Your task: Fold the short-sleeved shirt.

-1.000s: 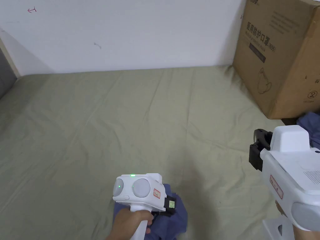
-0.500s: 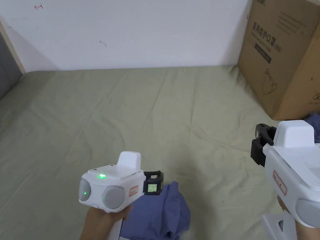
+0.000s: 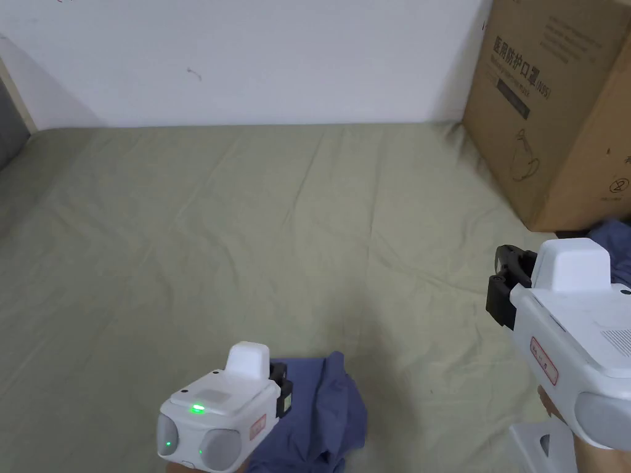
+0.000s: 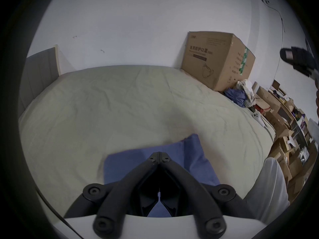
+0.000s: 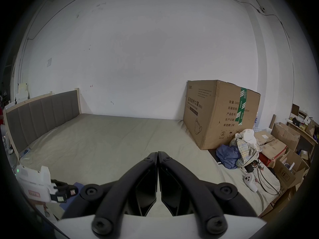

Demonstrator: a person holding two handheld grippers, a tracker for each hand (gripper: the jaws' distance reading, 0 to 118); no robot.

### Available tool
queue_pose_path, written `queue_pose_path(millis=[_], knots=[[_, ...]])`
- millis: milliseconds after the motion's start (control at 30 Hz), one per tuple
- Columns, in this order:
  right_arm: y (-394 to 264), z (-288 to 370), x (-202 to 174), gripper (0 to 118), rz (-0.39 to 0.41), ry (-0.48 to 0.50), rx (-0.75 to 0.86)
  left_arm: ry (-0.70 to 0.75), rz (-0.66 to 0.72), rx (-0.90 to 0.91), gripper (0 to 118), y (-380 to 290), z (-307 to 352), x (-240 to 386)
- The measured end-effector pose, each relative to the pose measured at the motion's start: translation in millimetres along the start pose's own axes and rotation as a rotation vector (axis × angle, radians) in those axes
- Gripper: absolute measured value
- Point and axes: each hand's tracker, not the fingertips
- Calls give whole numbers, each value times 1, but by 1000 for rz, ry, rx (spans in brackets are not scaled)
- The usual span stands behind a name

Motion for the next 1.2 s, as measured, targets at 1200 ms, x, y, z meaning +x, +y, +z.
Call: queue_pose_path(millis=[1200], knots=[[17, 19, -7, 0, -20, 12, 64, -10, -54, 287, 0, 74, 52, 20]])
